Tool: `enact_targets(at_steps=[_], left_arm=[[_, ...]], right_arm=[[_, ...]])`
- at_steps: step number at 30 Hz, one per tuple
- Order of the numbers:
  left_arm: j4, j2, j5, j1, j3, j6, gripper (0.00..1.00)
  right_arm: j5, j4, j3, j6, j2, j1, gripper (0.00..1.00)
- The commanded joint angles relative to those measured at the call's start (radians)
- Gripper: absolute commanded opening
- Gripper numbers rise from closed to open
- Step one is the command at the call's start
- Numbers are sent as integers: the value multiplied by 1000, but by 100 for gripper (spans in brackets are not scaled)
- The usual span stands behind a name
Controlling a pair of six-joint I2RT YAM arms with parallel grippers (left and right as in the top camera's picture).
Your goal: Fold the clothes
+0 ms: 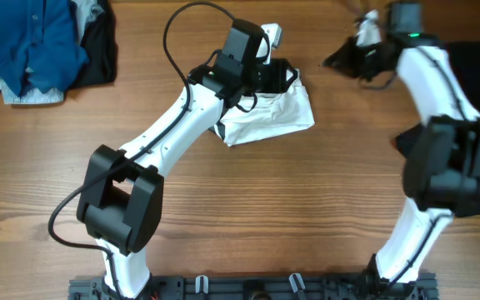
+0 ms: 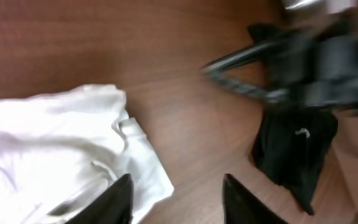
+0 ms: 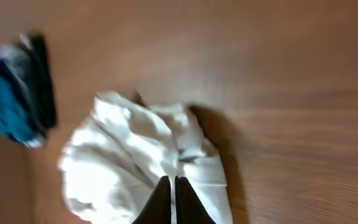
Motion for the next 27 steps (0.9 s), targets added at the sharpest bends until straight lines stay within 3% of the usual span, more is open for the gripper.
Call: enact_targets(at_steps=[1,3,6,12,17,21,27], left_arm=[[27,-50,-56,52,3,-3,69],[24,-99,-56,117,3,-3,85],[-12,-180,-56,228,3,-4,100],[-154,-287,-56,497,3,-3,100],[-311,-290,-65,679,3,1,100],[-397,-290,-77,763,3,6,100],[-473,-290,-135,804,3,27,100]], right_arm=[[-43,-32,29,-47,-90,-12,9],[-47,-71,29,-136,-90,8,14],[-40,-110,23,-262,-90,57,25],[159,-154,23,-332,-90,197,54],[212,-132,23,-347,-90,315,58],[324,-103,23,-232,-90,399,58],[507,-82,23,140,-85,539,57]])
